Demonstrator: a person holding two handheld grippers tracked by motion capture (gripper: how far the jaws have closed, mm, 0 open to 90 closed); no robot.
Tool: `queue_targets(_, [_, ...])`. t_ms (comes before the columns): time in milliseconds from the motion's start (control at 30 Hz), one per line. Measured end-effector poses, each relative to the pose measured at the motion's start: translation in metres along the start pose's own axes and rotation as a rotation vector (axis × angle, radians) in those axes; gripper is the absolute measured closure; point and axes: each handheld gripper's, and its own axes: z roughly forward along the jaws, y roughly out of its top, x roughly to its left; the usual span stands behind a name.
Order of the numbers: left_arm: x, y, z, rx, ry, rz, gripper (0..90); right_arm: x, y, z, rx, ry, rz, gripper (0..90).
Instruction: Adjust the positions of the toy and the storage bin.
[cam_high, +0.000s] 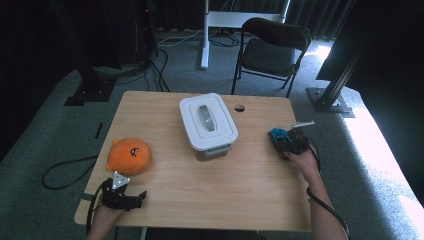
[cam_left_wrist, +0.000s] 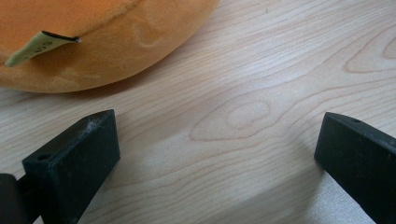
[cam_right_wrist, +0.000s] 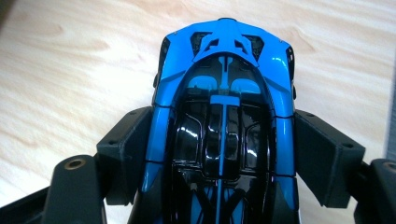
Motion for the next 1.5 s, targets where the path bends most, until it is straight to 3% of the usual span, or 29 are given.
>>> queue_targets(367, [0.0, 0.0, 0.0, 0.0, 0.003, -0.004, 0.4, -0.008, -0.043, -0.024, 0.001, -0.038, 0.072, 25.0])
queue_targets(733, [0.0, 0.0, 0.0, 0.0, 0.004, -0.003, 0.4, -0.004, -0.077, -0.047, 0.004, -0.092, 0.113, 25.0])
queue_targets(1133, [0.0, 0.001, 0.001, 0.001, 0.004, -0.001, 0.4, -0.001, -0.113, -0.055, 0.013, -0.106, 0.15, 25.0])
queue_targets(1433, [0.0, 0.002, 0.001, -0.001, 0.005, -0.003, 0.4, -0.002, -0.132, -0.06, -0.015, -0.1, 0.175, 24.9])
queue_targets(1500, [0.0, 0.002, 0.001, -0.001, 0.006, -0.003, 0.4, 0.0, -0.134, -0.059, -0.032, -0.118, 0.177, 24.8])
